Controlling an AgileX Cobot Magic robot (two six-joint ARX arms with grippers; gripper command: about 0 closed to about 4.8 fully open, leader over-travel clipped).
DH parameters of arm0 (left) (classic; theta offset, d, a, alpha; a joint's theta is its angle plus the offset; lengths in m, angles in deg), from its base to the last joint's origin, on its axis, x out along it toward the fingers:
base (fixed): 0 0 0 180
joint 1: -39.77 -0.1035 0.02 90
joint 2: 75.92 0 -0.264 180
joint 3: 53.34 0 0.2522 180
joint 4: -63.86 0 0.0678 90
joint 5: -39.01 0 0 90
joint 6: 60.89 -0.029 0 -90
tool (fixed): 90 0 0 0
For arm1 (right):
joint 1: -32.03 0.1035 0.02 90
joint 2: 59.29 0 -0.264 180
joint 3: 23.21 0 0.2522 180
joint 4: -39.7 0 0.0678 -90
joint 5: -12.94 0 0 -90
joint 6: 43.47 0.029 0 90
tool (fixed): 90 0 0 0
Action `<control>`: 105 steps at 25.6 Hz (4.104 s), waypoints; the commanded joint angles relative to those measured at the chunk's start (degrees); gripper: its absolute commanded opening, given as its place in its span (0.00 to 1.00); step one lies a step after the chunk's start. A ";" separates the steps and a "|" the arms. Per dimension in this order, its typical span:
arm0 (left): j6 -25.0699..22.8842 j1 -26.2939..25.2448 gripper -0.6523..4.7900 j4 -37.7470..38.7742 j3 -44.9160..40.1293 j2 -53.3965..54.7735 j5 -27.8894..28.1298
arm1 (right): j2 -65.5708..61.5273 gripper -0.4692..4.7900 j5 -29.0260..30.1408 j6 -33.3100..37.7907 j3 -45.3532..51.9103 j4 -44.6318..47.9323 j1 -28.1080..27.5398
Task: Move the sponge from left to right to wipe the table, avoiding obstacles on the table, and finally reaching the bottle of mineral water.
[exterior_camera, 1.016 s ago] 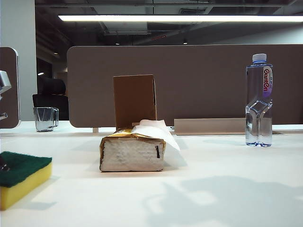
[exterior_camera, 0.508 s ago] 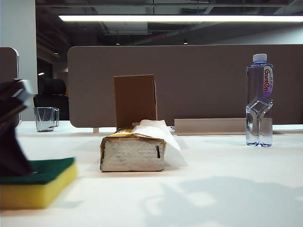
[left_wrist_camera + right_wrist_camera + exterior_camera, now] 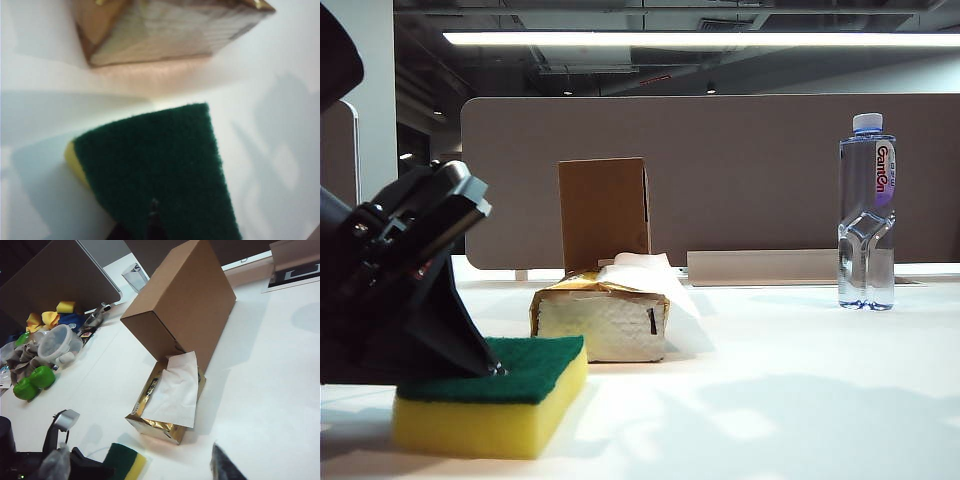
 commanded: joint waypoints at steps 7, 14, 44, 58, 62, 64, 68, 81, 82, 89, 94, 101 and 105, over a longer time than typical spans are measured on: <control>3.04 3.17 0.11 -4.28 5.66 7.58 0.83 | 0.11 0.78 0.63 -0.02 -0.35 0.68 0.04; 3.06 7.91 0.11 -4.24 8.24 12.02 3.61 | 0.37 0.78 0.63 -0.04 -0.35 0.68 0.02; 6.47 7.91 0.42 -7.89 8.24 11.80 2.40 | 1.75 0.78 0.63 -0.04 -0.35 -0.57 0.02; 5.86 7.89 0.54 -4.07 8.24 10.78 3.06 | 1.75 0.78 0.63 -0.04 -0.35 -0.55 0.00; 5.16 7.87 0.64 -1.20 8.24 10.73 4.44 | 1.75 0.78 0.63 -0.04 -0.35 -0.55 0.00; 5.18 7.87 0.64 -1.25 8.24 9.97 4.39 | 1.75 0.78 0.61 -0.04 -0.35 -0.55 0.00; 5.09 7.58 0.64 -1.18 8.24 6.95 4.44 | 1.75 0.78 0.61 -0.04 -0.35 -0.55 0.00; 0.11 7.58 0.64 -0.68 8.26 -11.06 5.97 | 1.75 0.78 0.61 -0.15 -0.35 -0.52 0.00; -1.22 7.58 0.64 -0.57 8.26 -12.61 6.82 | 1.75 0.78 0.61 -0.26 -0.35 -0.52 0.00; -17.31 4.20 0.63 8.28 9.81 -25.83 16.33 | 1.75 0.78 0.52 -1.01 -0.35 -0.48 -0.07; -22.71 -8.79 0.63 21.03 14.69 -29.27 14.29 | 1.75 0.78 -0.50 -1.97 -0.35 -0.50 -0.07; -25.83 -28.50 0.61 27.17 16.31 -35.15 2.01 | 2.12 0.78 -0.87 -2.89 -0.33 -0.44 0.00; -28.02 -31.74 0.61 32.92 16.31 -40.81 1.40 | 2.12 0.78 -0.46 -3.02 -0.33 -0.39 0.09</control>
